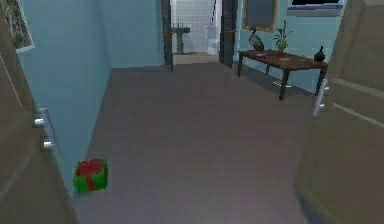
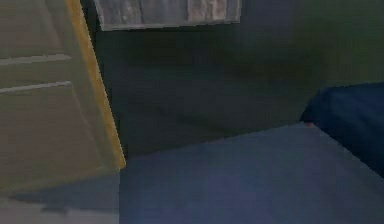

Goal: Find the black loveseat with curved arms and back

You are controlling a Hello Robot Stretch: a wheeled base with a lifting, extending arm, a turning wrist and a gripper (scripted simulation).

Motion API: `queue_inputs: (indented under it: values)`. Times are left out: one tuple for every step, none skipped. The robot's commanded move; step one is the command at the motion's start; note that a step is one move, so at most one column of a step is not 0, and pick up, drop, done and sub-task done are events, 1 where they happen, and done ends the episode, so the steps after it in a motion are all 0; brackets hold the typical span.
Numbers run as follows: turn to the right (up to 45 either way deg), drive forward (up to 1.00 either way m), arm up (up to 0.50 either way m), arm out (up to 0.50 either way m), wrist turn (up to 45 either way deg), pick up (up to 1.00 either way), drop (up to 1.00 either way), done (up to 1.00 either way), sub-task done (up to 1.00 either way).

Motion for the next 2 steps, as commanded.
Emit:
queue_inputs:
  values:
    - [0.0,1.00,0.00,0.00,0.0,0.00,0.00,0.00,0.00]
    - [0.0,1.00,0.00,0.00,0.0,0.00,0.00,0.00,0.00]
